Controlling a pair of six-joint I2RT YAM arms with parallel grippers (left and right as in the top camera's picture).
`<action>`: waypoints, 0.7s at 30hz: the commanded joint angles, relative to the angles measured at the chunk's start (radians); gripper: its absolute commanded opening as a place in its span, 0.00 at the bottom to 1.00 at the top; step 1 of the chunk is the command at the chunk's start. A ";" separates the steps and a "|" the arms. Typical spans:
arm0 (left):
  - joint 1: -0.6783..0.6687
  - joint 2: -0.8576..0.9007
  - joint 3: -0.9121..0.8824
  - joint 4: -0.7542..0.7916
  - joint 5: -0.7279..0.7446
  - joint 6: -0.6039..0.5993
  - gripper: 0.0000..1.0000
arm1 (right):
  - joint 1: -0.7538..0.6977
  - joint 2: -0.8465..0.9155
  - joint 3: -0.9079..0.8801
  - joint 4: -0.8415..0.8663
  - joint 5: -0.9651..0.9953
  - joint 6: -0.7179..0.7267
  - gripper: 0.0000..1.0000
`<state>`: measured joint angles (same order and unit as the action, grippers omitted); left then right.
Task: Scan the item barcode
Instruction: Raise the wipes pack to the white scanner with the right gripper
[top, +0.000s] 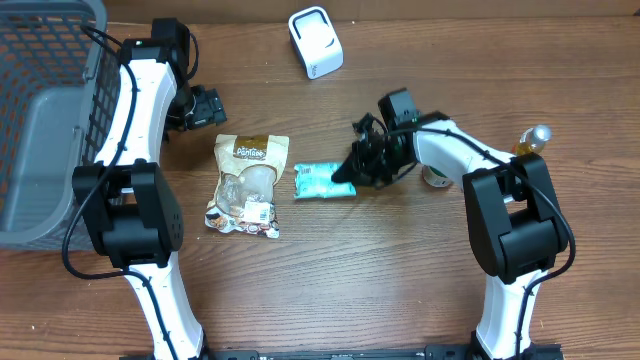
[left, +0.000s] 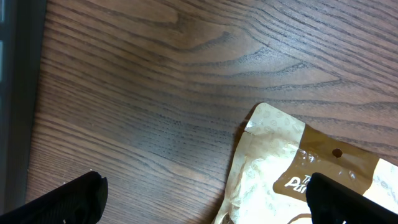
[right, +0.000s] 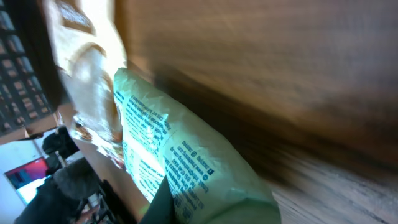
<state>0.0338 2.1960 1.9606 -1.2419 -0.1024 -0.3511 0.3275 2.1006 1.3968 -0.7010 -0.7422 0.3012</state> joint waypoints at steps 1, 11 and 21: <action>0.005 0.000 0.011 -0.002 -0.012 0.008 1.00 | 0.004 -0.079 0.138 -0.053 0.108 -0.035 0.04; 0.005 0.000 0.011 -0.002 -0.012 0.008 1.00 | 0.036 -0.126 0.570 -0.277 0.677 -0.264 0.04; 0.005 0.000 0.011 -0.002 -0.012 0.008 1.00 | 0.111 -0.080 0.579 0.082 0.970 -0.590 0.04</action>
<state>0.0338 2.1960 1.9606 -1.2419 -0.1024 -0.3511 0.4084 2.0018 1.9633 -0.6697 0.0853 -0.1448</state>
